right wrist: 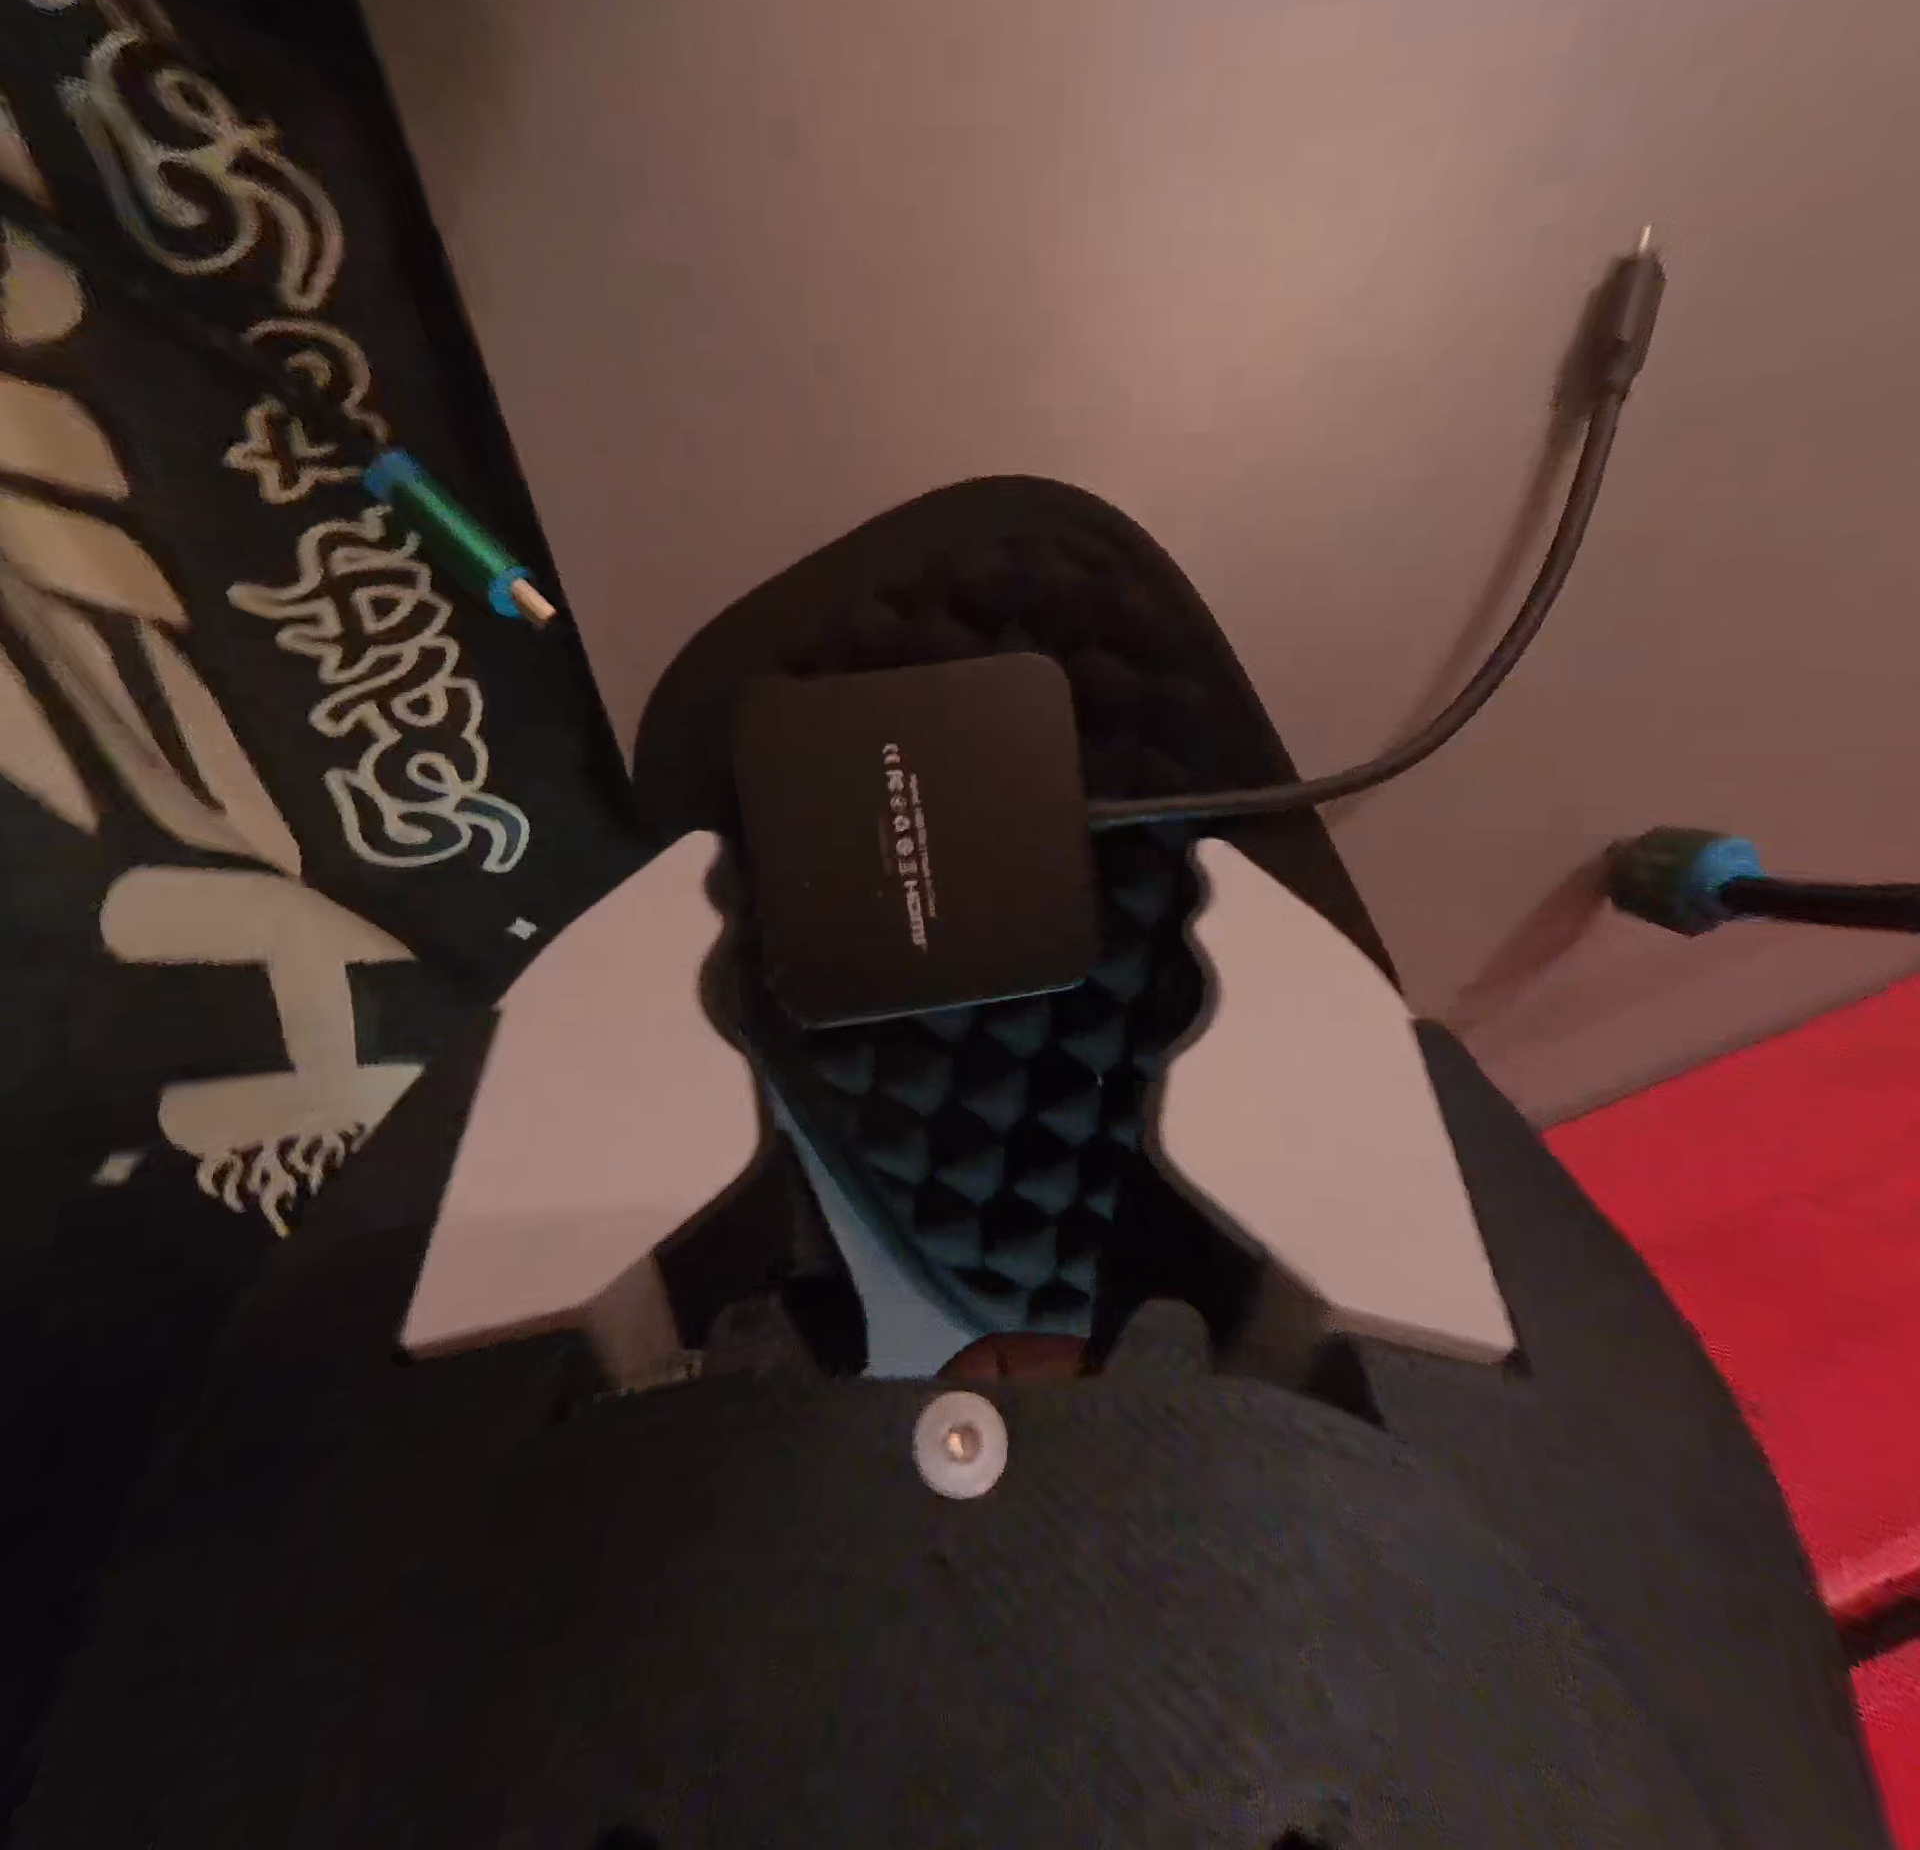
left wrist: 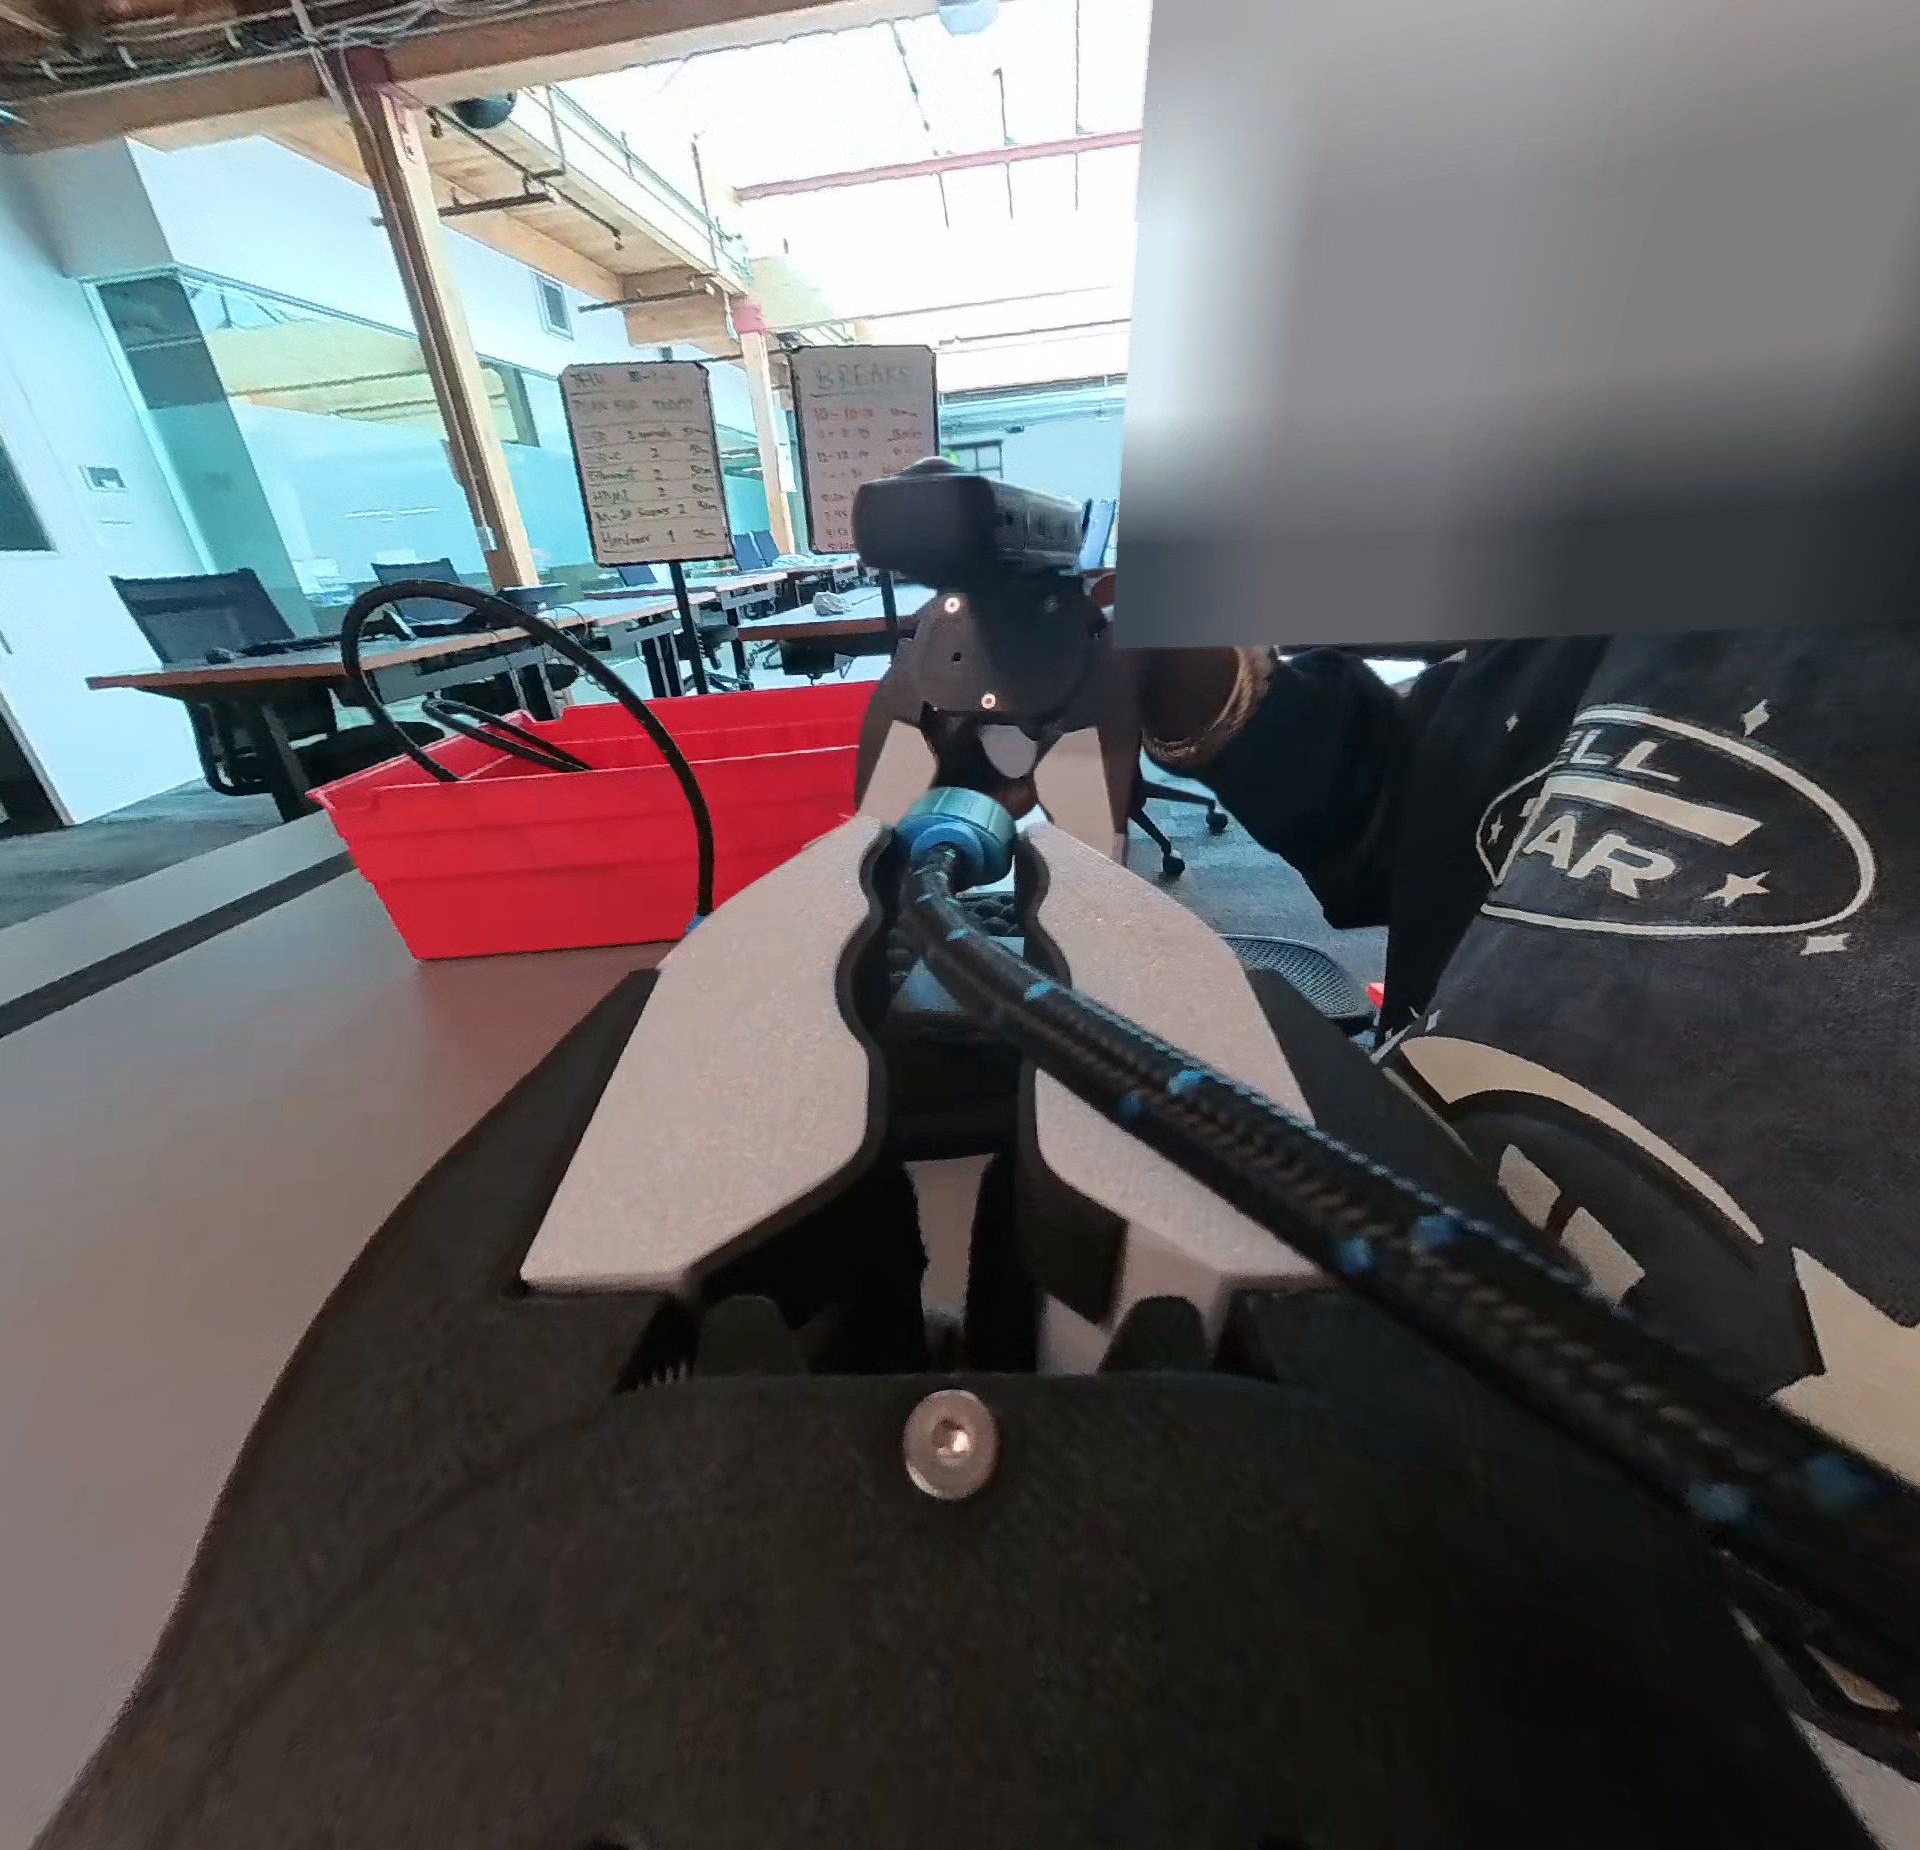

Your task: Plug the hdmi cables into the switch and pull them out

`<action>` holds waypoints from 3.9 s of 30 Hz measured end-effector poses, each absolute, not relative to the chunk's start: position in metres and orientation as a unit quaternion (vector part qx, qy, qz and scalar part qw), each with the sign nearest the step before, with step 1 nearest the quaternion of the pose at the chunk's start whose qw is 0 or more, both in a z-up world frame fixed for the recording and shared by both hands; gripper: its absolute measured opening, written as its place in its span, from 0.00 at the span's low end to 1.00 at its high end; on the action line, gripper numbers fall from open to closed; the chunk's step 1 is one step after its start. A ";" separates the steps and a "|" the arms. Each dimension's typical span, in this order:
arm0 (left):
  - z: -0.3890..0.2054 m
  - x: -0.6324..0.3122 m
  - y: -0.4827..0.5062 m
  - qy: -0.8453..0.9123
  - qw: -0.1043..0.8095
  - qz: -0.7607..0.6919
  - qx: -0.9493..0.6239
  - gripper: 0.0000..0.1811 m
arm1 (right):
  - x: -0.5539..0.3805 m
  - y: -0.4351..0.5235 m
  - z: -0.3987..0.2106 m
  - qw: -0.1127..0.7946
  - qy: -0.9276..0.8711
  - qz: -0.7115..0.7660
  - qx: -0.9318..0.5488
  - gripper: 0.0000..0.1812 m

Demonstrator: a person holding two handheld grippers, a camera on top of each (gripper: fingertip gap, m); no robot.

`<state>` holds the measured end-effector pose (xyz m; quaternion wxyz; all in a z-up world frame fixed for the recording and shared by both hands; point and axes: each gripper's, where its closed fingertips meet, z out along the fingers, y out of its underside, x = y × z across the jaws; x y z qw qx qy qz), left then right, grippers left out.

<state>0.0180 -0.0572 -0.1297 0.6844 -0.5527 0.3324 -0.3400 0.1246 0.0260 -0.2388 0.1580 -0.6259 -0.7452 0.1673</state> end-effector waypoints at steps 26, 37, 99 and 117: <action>-0.170 0.027 -0.050 0.353 0.602 -0.311 -0.645 0.11 | 0.051 -0.016 -0.207 0.364 -0.730 0.397 -0.421 0.41; -0.185 0.035 -0.048 0.390 0.598 -0.225 -0.663 0.11 | 0.046 -0.014 -0.221 0.380 -0.739 0.350 -0.432 0.41; -0.113 -0.047 -0.035 0.144 0.830 -0.174 -0.510 0.16 | 0.303 0.156 0.063 0.807 -0.227 -0.301 -0.455 0.41; -0.111 -0.052 -0.036 0.131 0.839 -0.174 -0.498 0.16 | 0.257 0.287 -0.161 0.477 -0.461 -0.052 -0.747 0.41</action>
